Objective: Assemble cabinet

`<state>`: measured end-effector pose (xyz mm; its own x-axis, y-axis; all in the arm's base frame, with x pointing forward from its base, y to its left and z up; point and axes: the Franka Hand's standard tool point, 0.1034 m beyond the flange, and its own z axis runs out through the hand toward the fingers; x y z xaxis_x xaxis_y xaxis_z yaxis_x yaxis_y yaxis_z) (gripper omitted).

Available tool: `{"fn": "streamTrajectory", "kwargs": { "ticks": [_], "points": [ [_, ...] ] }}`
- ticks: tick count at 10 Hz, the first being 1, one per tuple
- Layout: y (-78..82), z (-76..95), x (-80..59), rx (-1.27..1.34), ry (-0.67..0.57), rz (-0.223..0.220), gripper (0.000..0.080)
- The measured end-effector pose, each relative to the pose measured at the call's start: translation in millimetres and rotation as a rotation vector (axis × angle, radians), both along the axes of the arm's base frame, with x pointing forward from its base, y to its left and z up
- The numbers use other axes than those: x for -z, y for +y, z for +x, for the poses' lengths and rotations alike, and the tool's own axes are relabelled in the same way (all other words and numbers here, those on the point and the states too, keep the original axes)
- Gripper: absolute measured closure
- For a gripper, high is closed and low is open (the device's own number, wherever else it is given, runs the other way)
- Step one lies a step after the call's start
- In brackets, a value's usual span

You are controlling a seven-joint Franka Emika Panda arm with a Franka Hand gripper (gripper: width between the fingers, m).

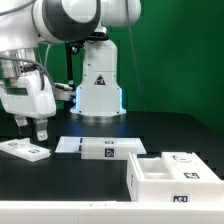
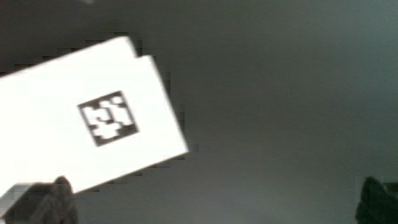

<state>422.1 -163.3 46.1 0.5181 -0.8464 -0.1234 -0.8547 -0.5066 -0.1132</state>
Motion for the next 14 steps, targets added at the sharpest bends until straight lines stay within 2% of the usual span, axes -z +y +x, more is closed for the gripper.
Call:
{"fn": "streamTrajectory", "kwargs": {
  "ticks": [1,5,6,8,10,14],
  "points": [
    [-2.9,-5.4,4.6,-0.015,0.013,-0.016,0.0002],
    [-4.9,-6.4,4.7,-0.042,0.011,-0.020,0.0002],
    [-13.3,-14.8,6.8,-0.122,0.018,-0.031,0.0002],
    [-27.2,-30.6,10.7,-0.220,0.013,-0.086,0.0002],
    [-29.0,-46.0,19.8,-0.231,0.036,-0.114,0.0002],
    [-26.1,-45.4,27.9,-0.264,0.043,-0.164,0.0002]
  ]
}}
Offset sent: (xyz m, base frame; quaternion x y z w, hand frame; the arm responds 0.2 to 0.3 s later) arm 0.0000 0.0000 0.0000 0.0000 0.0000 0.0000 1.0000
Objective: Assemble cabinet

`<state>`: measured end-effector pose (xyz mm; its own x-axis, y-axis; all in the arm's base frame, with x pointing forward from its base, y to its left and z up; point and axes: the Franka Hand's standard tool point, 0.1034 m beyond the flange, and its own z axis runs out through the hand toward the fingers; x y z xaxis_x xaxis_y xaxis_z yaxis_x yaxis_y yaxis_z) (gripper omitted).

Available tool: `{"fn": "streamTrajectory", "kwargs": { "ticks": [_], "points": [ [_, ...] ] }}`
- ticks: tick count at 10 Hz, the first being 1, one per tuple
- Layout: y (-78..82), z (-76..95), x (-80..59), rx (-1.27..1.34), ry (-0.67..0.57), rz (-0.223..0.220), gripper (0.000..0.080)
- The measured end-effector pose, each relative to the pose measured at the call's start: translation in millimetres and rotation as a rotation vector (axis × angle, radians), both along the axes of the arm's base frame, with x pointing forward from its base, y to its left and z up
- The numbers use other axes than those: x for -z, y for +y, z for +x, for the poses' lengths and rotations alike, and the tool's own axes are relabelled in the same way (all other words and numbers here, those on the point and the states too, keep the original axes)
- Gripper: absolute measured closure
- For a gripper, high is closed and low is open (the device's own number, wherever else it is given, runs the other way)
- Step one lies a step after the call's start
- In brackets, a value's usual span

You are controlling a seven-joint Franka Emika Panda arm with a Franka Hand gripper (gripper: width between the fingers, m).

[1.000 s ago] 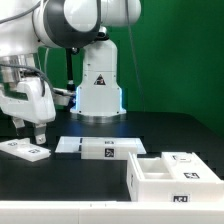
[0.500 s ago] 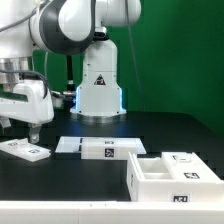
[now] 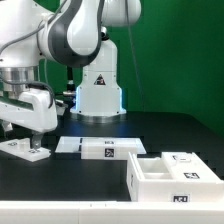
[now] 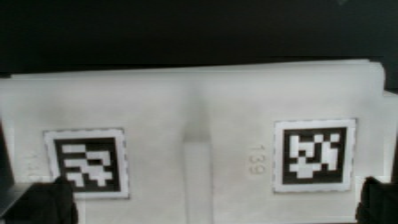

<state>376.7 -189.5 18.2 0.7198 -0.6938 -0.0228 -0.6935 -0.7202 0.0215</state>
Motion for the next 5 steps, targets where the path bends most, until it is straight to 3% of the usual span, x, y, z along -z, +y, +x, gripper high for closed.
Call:
{"fn": "streamTrajectory", "kwargs": {
  "ticks": [1,2,3,4,5],
  "points": [
    [-0.6,-0.3,-0.1,0.002,0.000,0.000,0.0002],
    [-0.8,-0.4,0.0,0.003,0.001,0.000,0.0098],
    [-0.8,-0.5,0.1,0.003,0.001,0.000,0.0281],
    [-0.8,-0.5,0.2,0.003,0.001,-0.001,0.0281],
    [-0.8,-0.6,0.2,0.003,0.002,-0.001,0.0415]
  ]
}}
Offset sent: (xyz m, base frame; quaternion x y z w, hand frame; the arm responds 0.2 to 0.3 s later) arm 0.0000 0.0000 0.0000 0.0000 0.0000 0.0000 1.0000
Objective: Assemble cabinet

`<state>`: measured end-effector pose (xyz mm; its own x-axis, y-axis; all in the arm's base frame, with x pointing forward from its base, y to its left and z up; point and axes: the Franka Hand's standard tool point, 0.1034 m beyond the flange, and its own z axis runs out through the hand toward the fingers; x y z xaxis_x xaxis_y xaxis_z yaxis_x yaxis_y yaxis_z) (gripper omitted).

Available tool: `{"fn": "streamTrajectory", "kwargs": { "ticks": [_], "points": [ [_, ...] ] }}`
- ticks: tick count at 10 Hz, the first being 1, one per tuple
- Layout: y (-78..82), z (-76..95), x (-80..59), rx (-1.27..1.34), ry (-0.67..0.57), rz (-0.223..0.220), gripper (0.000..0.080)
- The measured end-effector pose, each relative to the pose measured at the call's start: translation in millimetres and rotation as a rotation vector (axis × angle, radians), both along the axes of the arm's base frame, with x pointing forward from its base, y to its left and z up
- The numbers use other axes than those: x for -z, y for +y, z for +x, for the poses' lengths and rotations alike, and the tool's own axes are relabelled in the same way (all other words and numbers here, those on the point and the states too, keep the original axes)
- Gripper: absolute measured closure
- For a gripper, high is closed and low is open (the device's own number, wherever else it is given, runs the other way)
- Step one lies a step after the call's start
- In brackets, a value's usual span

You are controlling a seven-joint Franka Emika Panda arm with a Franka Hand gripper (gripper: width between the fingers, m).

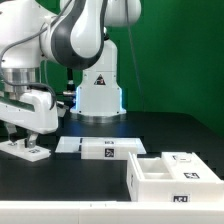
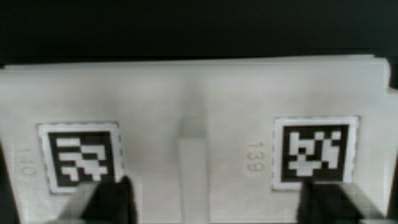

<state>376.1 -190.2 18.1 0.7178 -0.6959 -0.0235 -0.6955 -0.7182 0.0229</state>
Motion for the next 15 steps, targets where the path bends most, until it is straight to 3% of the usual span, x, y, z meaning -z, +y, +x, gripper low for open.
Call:
{"fn": "streamTrajectory", "kwargs": {
  "ticks": [1,2,3,5,6,7,9,10,13,15],
  "points": [
    [0.0,-0.1,0.1,0.000,0.000,0.000,0.0614],
    [0.0,-0.1,0.1,0.000,0.000,0.000,0.0614],
    [-0.2,0.2,-0.1,0.000,-0.001,-0.001,0.0734],
    [0.9,1.3,-0.2,0.008,0.001,0.000,0.0738],
    [11.0,10.4,-2.5,0.014,0.013,0.006,0.0738],
    [21.1,22.1,-8.0,-0.003,0.011,0.016,0.0738],
    [33.6,44.2,-31.6,-0.073,-0.038,0.044,0.0738],
    [33.2,46.1,-38.0,-0.163,-0.061,0.037,0.0738],
    [32.8,43.6,-35.7,-0.191,-0.058,0.027,0.0737],
    [45.8,51.5,-40.7,-0.459,-0.059,0.030,0.0737]
  ]
}}
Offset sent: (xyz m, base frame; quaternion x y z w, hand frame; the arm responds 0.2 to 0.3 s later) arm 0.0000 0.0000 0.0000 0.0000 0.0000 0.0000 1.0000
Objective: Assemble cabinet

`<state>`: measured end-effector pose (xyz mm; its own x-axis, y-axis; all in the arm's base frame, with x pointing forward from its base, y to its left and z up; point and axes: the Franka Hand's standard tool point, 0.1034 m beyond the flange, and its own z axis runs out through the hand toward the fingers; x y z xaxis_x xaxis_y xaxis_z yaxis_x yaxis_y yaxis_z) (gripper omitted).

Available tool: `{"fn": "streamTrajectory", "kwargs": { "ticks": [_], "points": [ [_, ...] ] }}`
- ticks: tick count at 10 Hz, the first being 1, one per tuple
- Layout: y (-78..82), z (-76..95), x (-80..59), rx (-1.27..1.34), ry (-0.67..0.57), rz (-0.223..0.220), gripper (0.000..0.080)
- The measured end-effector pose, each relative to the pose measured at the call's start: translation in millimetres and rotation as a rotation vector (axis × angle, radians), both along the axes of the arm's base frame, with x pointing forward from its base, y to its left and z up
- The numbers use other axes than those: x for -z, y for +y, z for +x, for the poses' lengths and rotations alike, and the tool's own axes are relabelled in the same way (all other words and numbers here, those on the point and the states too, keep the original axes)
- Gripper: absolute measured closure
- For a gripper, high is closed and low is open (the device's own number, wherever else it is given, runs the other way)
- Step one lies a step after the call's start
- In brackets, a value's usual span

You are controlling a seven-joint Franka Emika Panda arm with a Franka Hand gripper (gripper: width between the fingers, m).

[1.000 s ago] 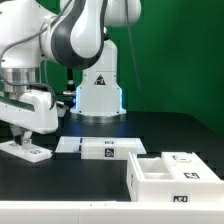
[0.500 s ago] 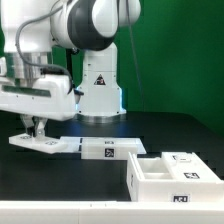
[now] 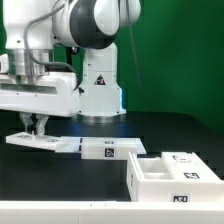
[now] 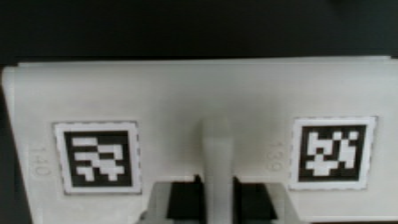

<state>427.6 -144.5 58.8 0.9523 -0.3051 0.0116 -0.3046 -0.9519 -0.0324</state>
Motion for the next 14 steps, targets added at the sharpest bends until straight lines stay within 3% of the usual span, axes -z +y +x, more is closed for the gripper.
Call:
{"fn": "streamTrajectory", "kwargs": {
  "ticks": [2,3,4,7,9,10,11,14],
  "points": [
    [17.8,12.6,-14.7,-0.243,-0.026,0.011,0.0737],
    [13.9,10.8,-16.6,-0.377,-0.044,-0.002,0.0737],
    [1.3,1.0,-16.8,-0.383,-0.071,-0.064,0.0737],
    [0.2,-1.3,-15.7,-0.581,-0.052,-0.088,0.0737],
    [39.1,11.1,-18.2,-0.815,-0.046,-0.096,0.0737],
    [51.2,14.5,-20.0,-0.951,-0.049,-0.098,0.0737],
    [58.2,15.4,-23.0,-1.044,-0.048,-0.104,0.0737],
    [53.0,14.3,-22.6,-1.236,-0.027,-0.122,0.0737]
  ]
}}
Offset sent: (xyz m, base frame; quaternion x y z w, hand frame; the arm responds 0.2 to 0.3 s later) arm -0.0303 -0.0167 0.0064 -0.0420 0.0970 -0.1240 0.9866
